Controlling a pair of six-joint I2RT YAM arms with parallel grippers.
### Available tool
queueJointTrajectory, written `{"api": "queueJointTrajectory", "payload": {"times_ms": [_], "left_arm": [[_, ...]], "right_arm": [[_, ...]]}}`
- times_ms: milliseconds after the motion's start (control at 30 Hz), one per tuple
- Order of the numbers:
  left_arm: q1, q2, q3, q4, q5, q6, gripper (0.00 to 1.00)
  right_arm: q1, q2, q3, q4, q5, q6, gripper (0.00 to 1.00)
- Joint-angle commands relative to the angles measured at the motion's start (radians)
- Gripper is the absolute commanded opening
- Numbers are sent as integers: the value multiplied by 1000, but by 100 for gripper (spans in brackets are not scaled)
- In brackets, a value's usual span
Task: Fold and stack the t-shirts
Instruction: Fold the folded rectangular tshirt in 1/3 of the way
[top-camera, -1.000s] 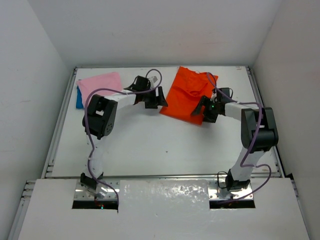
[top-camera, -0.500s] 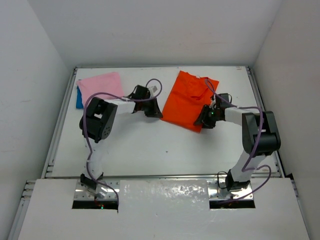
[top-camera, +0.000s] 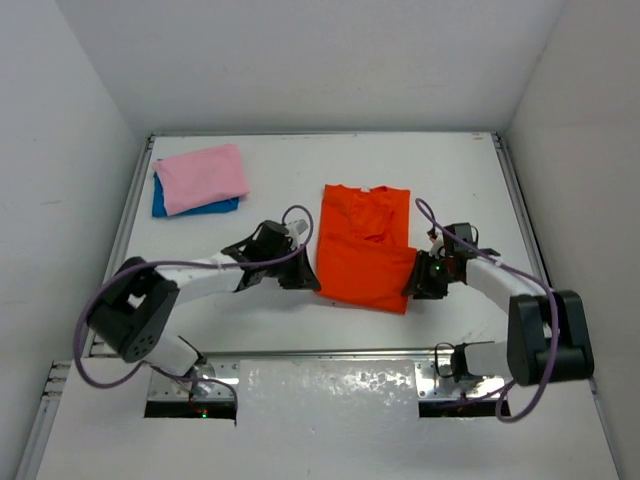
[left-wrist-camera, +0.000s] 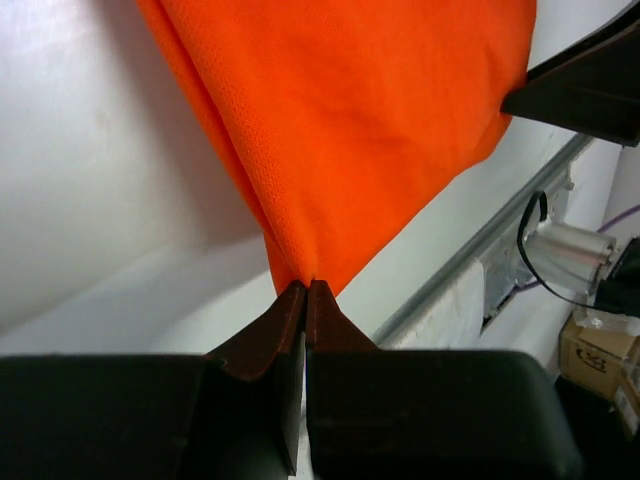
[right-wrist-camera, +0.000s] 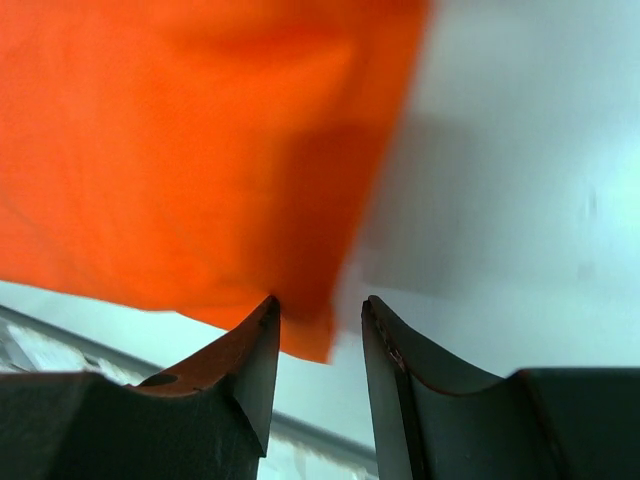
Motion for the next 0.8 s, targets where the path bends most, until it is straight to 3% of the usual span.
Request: {"api": "queueJointTrajectory", "payload": {"times_ms": [0, 100, 167, 300, 500, 600, 767], "left_arm": [[-15, -128, -79, 21, -42, -83, 0], [-31, -204, -133, -2, -58, -106, 0], [-40, -240, -154, -19, -53, -115, 21], [-67, -283, -154, -123, -53, -109, 45], [-61, -359, -24, -292, -193, -53, 56], [-23, -259, 83, -308, -217, 6, 57], [47, 1, 231, -277, -168, 99, 56]], "right_arm": [[7, -119, -52, -67, 15, -34, 38], [7, -209, -93, -129, 30, -49, 39], [7, -252, -108, -176, 55, -60, 40], [7, -317, -78, -235, 91, -69, 41], [7, -241, 28, -137, 107, -6, 42], [7, -126, 117, -118, 101, 14, 44], [7, 49, 229, -43, 88, 44, 56]]}}
